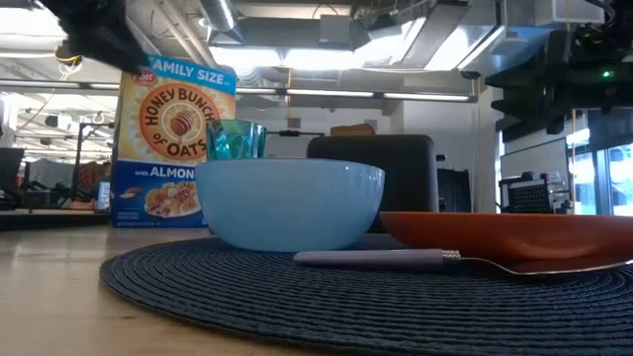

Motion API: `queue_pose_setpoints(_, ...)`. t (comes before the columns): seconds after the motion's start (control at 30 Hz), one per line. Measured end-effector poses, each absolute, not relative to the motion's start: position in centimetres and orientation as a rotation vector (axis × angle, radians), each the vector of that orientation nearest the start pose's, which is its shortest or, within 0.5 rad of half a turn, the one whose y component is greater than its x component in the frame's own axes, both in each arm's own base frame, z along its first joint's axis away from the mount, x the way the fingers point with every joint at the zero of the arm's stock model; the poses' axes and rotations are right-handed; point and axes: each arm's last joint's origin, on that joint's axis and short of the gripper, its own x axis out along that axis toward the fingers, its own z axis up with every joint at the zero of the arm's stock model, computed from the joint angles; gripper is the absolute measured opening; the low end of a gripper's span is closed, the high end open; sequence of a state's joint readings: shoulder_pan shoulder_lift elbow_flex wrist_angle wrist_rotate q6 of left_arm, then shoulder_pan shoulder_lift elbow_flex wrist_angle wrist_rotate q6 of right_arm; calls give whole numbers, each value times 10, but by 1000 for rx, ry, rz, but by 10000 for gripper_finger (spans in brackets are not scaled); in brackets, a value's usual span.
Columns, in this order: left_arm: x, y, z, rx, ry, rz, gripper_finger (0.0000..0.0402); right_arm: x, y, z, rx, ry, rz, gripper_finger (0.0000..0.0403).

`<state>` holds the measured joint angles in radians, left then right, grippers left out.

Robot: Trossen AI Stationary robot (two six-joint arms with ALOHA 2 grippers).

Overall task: Arrange a breakfast setting
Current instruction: Pour the cereal from the cereal box into the blue bowl

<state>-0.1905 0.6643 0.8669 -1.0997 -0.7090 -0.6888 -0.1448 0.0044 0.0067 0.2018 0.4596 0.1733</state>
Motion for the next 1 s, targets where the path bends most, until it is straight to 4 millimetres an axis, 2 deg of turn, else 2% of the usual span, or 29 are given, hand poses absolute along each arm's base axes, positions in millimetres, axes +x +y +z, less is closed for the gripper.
queue_pose_setpoints(0.23,69,5,281,-338,821,955,261,90,-25,185,156,-247,-561,321)
queue_pose_setpoints(0.47,65,8,263,-298,820,1073,305,90,-25,187,156,-271,-526,324)
queue_pose_setpoints(0.8,63,14,269,-313,816,1128,349,89,-24,191,131,-307,-517,324)
queue_pose_setpoints(1.0,61,19,275,-163,888,1108,351,89,-24,194,106,-329,-502,324)
